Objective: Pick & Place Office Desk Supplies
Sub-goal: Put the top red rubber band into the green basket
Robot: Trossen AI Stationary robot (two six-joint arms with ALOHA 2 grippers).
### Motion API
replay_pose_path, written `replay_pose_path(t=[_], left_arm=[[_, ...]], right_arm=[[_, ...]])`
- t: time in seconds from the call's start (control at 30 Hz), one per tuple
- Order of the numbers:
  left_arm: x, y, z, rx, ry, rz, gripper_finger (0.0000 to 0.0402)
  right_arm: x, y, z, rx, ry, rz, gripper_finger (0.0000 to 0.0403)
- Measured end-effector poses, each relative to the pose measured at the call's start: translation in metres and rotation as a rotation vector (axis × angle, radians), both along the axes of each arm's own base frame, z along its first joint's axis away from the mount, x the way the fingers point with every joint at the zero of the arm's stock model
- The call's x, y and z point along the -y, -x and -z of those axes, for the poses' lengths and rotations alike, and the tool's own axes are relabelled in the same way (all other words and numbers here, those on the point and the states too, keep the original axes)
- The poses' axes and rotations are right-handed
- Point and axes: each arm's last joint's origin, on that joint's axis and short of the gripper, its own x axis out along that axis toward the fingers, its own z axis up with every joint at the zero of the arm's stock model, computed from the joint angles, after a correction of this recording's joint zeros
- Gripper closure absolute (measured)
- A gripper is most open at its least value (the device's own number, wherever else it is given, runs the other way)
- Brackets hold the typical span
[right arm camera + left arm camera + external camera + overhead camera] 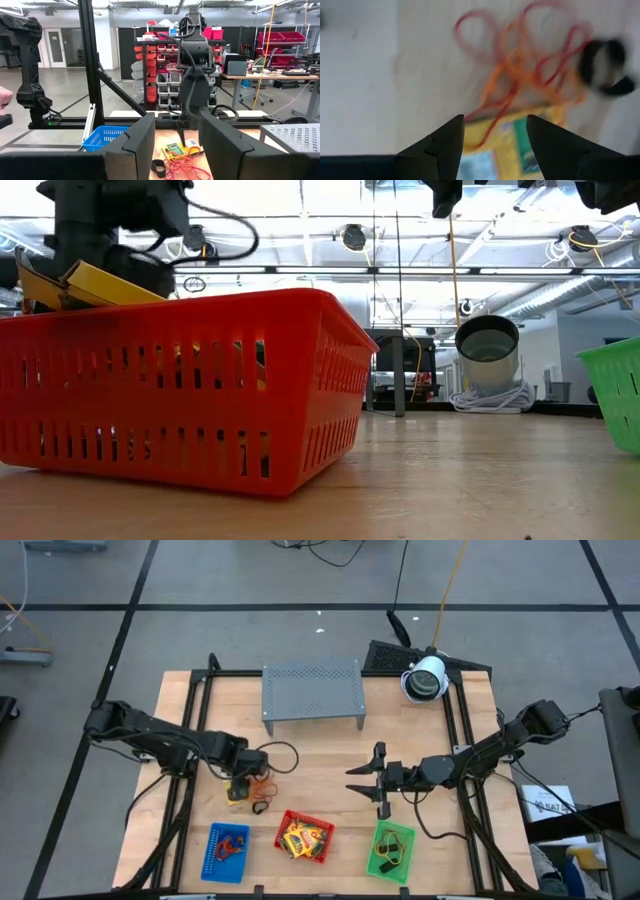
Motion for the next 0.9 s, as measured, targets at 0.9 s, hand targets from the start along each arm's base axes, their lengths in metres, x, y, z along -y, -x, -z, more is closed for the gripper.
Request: replay_pose_path(t=[0.9], left_arm=[[-0.008,-0.013,0.042,-0.188,0.025,-0.168,0.0177]], right_arm=[[0.000,0.000,0.000,0.000,0.000,-0.002,0.0261]])
